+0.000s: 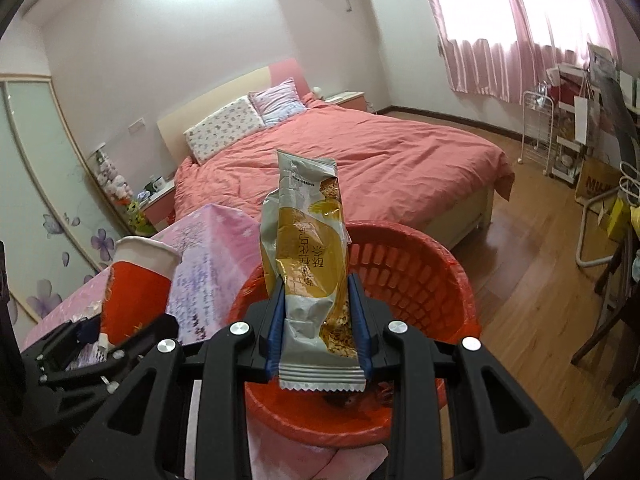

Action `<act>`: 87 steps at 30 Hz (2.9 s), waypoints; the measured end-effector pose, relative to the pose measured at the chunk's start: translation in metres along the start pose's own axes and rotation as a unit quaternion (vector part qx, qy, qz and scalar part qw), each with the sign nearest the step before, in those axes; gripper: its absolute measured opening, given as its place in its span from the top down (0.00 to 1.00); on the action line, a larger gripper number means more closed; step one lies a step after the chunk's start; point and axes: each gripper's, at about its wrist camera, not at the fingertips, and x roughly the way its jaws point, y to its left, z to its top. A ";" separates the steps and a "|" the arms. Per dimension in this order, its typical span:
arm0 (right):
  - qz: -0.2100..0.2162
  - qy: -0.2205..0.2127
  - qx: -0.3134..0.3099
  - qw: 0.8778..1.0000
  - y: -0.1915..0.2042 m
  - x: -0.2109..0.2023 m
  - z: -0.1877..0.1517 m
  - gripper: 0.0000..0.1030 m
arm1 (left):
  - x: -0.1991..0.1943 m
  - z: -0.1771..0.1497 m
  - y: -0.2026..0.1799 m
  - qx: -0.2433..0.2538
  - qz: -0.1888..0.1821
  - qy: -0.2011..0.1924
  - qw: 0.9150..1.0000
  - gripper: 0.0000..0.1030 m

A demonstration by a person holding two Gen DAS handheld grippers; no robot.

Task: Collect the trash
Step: 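Carry the cup and wrapper over the orange basket and open both tools, then grasp the black floral cloth with the left tool, then grasp the hand cream tube with the right tool while the left tool holds the floral cloth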

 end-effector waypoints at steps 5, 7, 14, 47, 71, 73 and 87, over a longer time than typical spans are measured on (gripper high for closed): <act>0.003 0.017 0.031 0.999 -0.016 0.017 -0.002 0.61 | 0.025 0.000 -0.004 0.006 0.005 0.023 1.000 0.27; 0.000 0.023 0.032 0.999 -0.016 0.024 -0.003 0.54 | 0.034 -0.003 0.001 -0.001 0.008 0.033 0.999 0.21; -0.016 0.040 0.026 0.999 -0.017 0.031 -0.013 0.47 | 0.043 -0.011 0.021 -0.025 0.014 0.046 0.999 0.19; 0.018 0.093 -0.125 0.988 0.115 0.046 -0.067 0.40 | -0.094 -0.108 0.367 -0.266 0.326 0.012 0.907 0.17; 0.060 0.135 -0.206 0.967 0.273 0.132 -0.084 0.41 | -0.054 -0.131 0.398 -0.239 0.304 0.076 0.919 0.61; 0.052 0.138 -0.204 0.968 0.282 0.144 -0.080 0.43 | -0.054 -0.131 0.398 -0.239 0.303 0.076 0.919 0.61; 0.023 0.142 -0.215 0.966 0.293 0.153 -0.082 0.74 | -0.053 -0.134 0.400 -0.241 0.303 0.076 0.919 0.61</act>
